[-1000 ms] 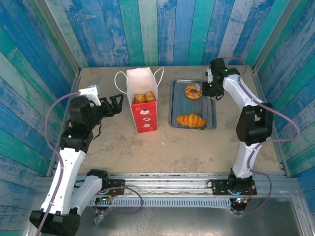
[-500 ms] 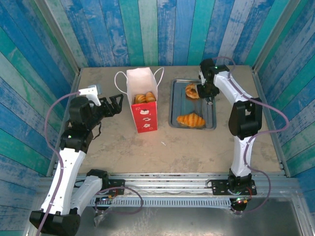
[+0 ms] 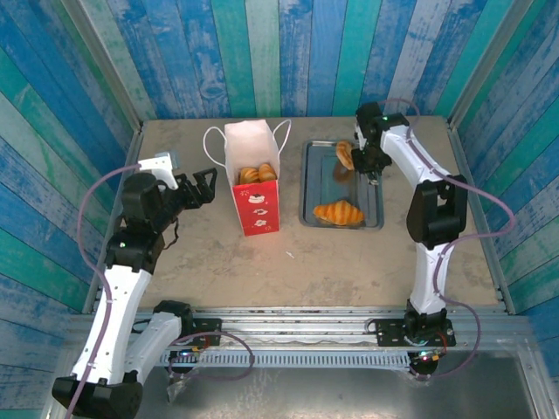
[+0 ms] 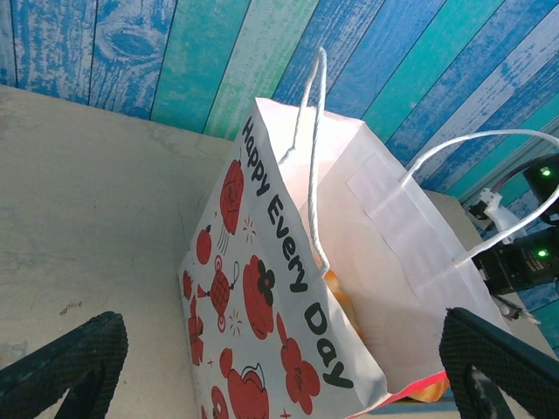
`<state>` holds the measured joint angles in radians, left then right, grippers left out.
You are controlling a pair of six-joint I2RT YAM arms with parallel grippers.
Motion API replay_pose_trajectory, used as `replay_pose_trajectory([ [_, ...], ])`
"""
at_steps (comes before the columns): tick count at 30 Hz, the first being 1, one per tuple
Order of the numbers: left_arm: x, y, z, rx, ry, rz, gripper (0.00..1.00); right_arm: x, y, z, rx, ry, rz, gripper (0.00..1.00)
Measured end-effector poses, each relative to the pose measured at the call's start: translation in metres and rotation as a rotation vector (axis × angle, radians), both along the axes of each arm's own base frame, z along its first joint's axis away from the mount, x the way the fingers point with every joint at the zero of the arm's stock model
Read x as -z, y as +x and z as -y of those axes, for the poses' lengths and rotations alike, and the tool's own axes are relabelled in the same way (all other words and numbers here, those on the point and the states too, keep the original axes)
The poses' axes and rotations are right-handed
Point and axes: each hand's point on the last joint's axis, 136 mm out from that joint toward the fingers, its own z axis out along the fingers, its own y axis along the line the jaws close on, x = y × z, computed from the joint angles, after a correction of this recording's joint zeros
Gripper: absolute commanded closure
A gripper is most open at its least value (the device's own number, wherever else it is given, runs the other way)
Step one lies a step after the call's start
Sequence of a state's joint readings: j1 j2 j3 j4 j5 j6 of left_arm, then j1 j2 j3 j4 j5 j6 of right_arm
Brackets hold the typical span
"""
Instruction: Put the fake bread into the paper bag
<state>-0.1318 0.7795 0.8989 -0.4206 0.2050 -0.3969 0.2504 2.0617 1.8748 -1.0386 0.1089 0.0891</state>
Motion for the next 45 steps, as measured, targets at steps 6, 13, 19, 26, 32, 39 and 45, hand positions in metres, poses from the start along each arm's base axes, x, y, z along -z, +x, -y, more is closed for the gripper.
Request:
replay_pose_trajectory([
  [6,-0.01,-0.002,-0.007,-0.041,0.006,0.014,0.06,-0.043,-0.012,0.0,-0.002,0.023,0.085,0.83],
  [13,-0.052,0.002,-0.01,-0.06,-0.023,0.068,0.06,-0.098,-0.035,-0.012,-0.024,0.043,0.204,0.83],
  [19,-0.082,0.026,-0.01,-0.037,-0.069,0.069,0.06,-0.151,-0.061,-0.039,-0.081,0.096,0.322,0.84],
  [26,-0.083,0.055,-0.012,0.026,-0.126,0.016,0.04,-0.219,-0.078,-0.077,-0.162,0.158,0.489,0.84],
  [32,-0.064,0.061,0.006,0.134,-0.169,-0.048,0.11,-0.278,-0.098,-0.112,-0.238,0.25,0.619,0.84],
  [39,-0.036,0.06,0.011,0.161,-0.185,-0.114,0.32,-0.316,-0.132,-0.168,-0.363,0.346,0.695,0.84],
  [45,-0.028,0.059,0.013,0.18,-0.182,-0.121,0.53,-0.291,-0.144,-0.215,-0.426,0.361,0.631,0.84],
])
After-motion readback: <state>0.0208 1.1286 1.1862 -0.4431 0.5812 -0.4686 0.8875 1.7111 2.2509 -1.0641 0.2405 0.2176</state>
